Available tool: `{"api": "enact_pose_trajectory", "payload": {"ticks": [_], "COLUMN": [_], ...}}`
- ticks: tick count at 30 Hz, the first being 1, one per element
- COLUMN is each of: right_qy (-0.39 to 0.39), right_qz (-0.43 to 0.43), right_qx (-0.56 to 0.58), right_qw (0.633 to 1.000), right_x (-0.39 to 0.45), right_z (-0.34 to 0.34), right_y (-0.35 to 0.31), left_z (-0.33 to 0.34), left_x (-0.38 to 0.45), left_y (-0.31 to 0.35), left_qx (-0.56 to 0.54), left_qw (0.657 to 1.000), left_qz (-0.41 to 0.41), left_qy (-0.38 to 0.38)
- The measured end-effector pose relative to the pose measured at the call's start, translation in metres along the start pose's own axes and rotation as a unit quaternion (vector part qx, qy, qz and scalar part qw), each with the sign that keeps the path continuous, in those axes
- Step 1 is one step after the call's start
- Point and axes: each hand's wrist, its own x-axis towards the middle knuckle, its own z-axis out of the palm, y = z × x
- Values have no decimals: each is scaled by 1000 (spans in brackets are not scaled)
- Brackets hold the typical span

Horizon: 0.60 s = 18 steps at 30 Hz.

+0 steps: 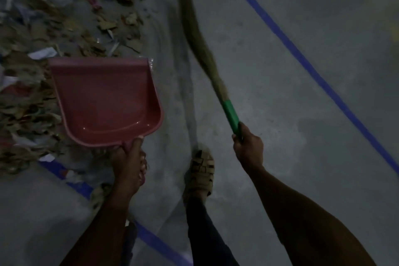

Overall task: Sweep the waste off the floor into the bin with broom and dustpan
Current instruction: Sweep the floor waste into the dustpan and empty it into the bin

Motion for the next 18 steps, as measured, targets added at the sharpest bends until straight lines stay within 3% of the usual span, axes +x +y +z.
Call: {"api": "enact_pose_trajectory", "payload": {"ticks": [7,14,18], "right_qy": [-79,-148,-102], "right_qz": [65,-113,-135], "right_qx": [-45,-38,-19], "right_qw": [994,982,985], "right_x": [16,-18,-34], "right_z": [39,78,69], "right_y": [-131,-248,-267], "left_z": [-75,-157,-179], "left_x": [28,69,75], "left_y": [40,63,72], "left_qx": [11,-22,-49], "left_qw": [999,999,998], "left_qz": [33,46,38], "left_qy": [-30,-19,2]}}
